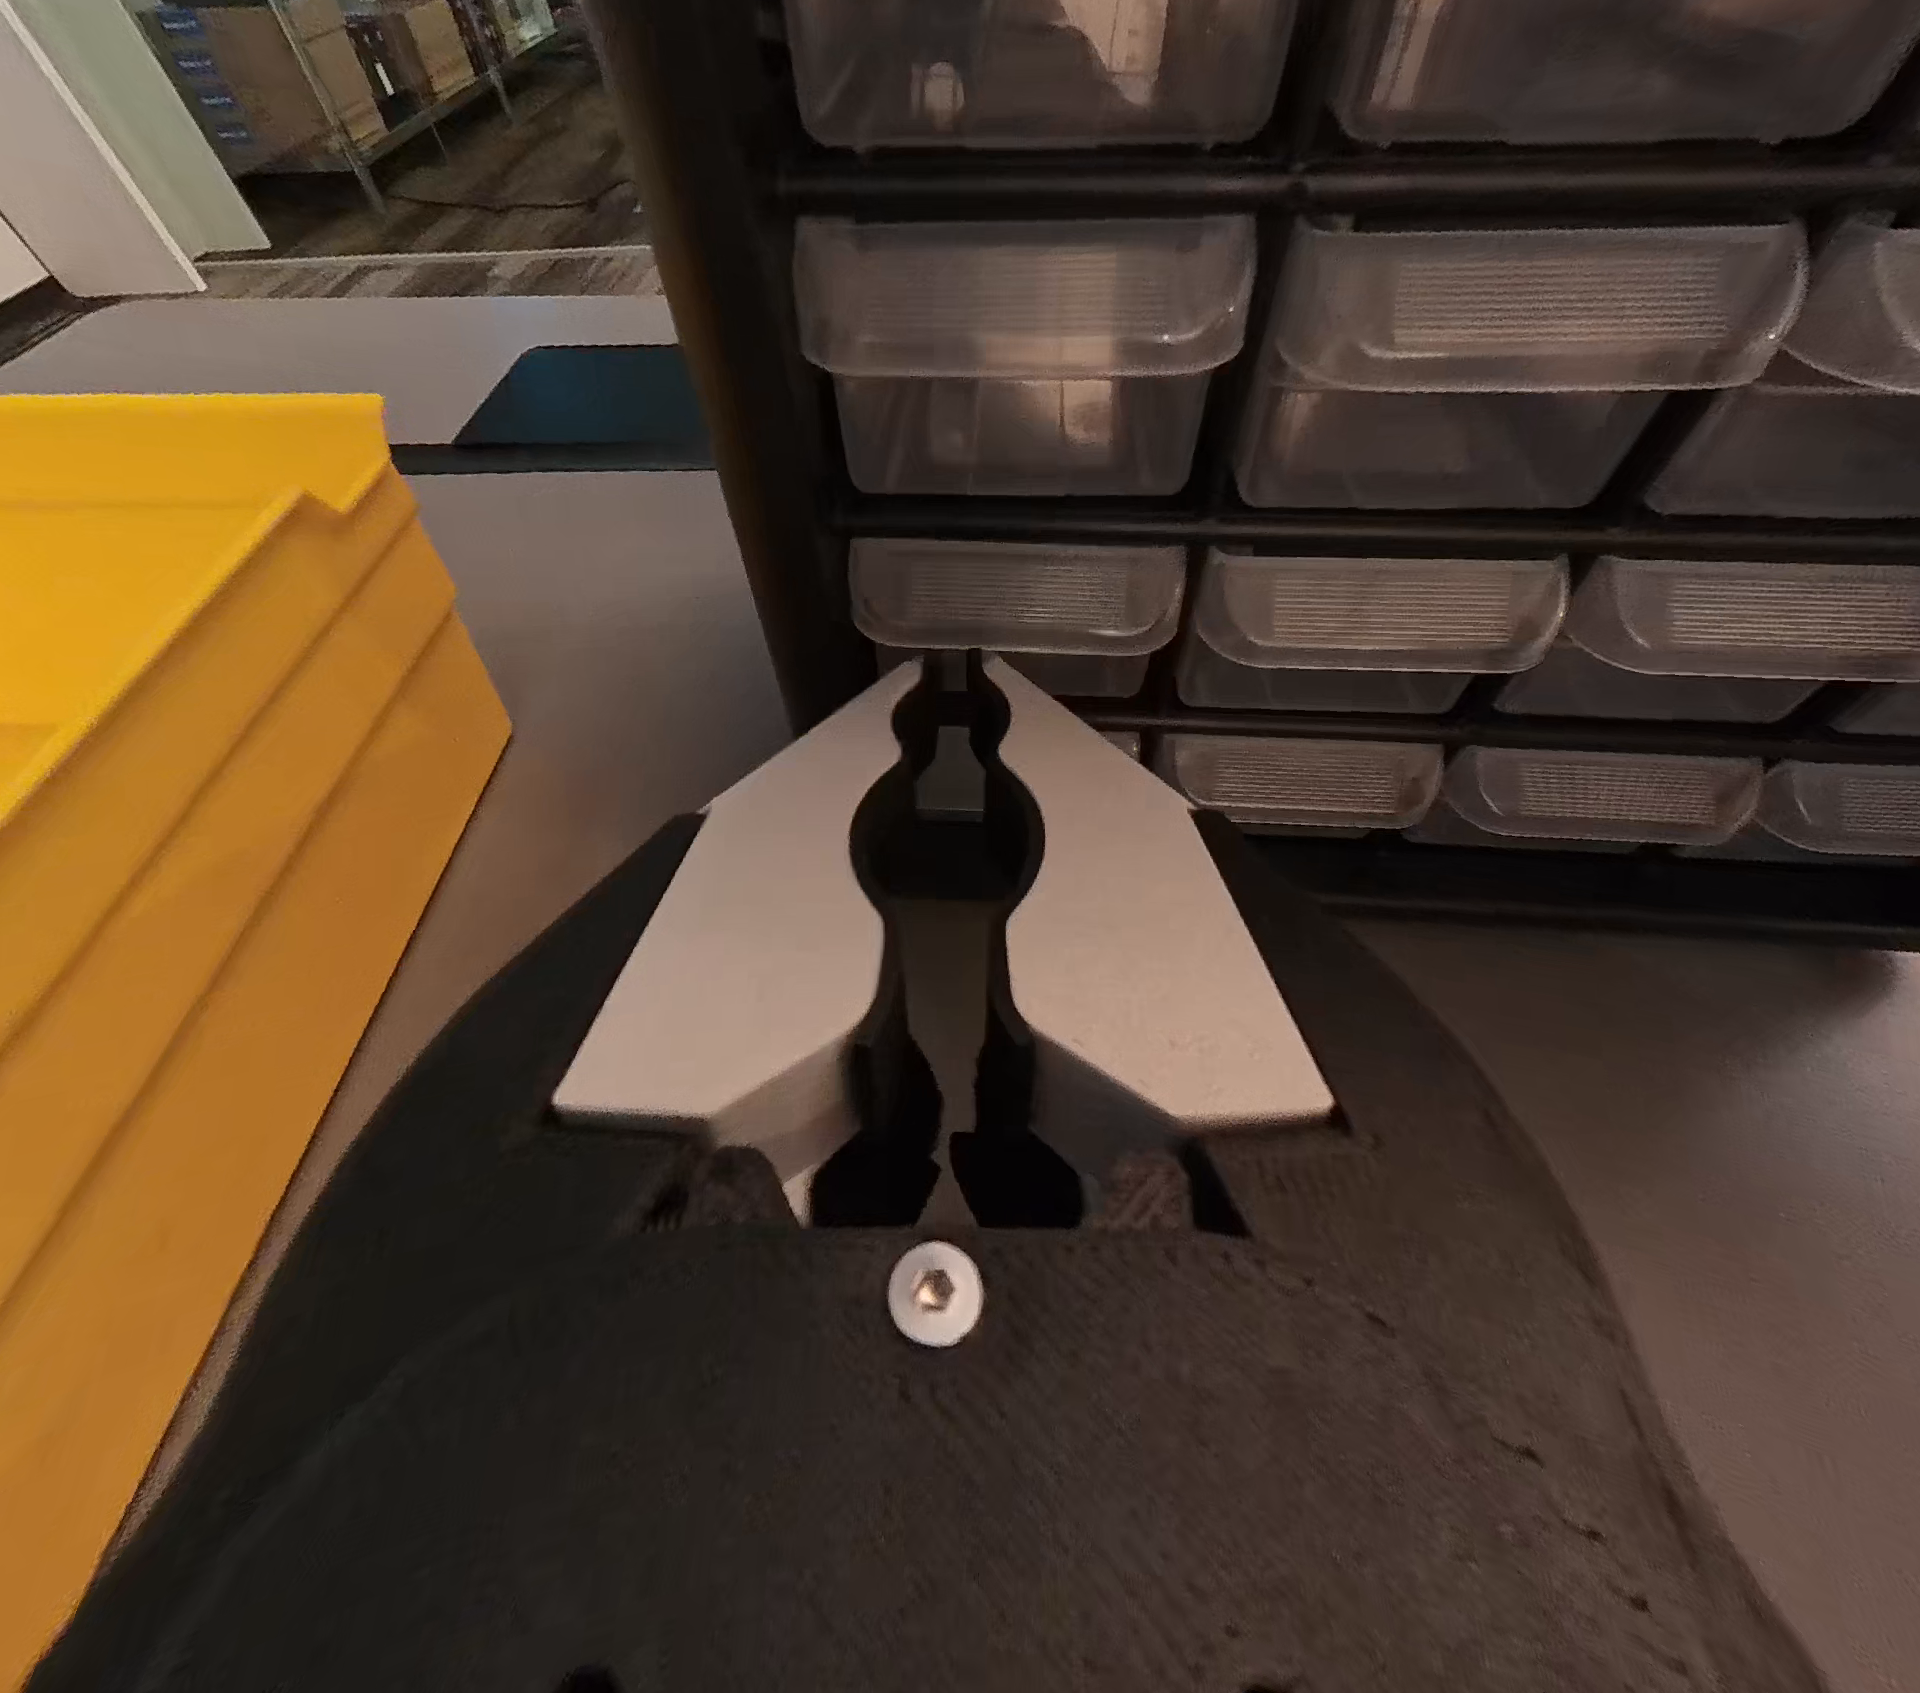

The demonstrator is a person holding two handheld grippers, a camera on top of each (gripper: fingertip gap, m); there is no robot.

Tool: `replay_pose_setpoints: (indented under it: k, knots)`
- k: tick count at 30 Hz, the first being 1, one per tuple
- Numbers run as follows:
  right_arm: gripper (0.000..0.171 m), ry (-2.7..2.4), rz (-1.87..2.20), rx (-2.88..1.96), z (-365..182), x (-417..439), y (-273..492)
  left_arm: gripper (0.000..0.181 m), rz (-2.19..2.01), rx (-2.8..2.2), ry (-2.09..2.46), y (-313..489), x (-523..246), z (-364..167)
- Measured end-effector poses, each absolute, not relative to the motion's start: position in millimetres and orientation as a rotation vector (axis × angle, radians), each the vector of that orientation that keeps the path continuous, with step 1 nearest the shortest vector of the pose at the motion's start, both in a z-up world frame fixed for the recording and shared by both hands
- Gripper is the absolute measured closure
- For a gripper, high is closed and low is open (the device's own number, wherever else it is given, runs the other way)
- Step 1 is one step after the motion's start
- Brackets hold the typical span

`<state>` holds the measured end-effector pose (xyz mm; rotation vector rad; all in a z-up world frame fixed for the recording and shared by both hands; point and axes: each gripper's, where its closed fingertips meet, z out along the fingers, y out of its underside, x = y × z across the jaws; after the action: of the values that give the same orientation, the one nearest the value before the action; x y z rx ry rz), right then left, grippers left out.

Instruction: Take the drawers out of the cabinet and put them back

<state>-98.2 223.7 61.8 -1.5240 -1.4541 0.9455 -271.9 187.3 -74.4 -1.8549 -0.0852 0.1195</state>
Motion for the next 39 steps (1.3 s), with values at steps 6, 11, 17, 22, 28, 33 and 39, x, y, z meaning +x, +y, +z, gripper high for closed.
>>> replay_pose_setpoints:
  k: [6,11,17,22,28,33,39]
  knots:
    - [0.171,-1.455,0.947,-1.524,61.7,-98.4,223.6,0.180,0.111,-1.844,-0.080,187.5,-271.9,-76.2]
    - [0.171,-1.453,0.949,-1.525,61.6,-98.3,223.7,0.173,0.086,-1.895,-0.059,181.7,-265.0,-82.3]
    - [0.171,-1.448,0.931,-1.533,61.8,-98.5,223.8,0.174,0.137,-1.749,-0.028,147.3,-268.5,-43.6]
    - [0.171,-1.442,0.880,-1.556,61.7,-98.6,224.1,0.155,0.044,-1.599,-0.069,135.1,-289.8,37.7]
    - [0.171,-1.413,0.790,-1.620,61.4,-99.0,224.6,0.150,-0.393,-1.481,0.075,151.2,-270.3,138.6]
    - [0.170,-1.359,0.725,-1.720,60.9,-98.9,225.4,0.151,-0.371,-1.631,0.226,180.7,-269.3,144.0]
    - [0.171,-1.347,0.631,-1.745,60.9,-99.3,225.8,0.139,-0.320,-1.792,0.231,201.2,-294.4,118.3]
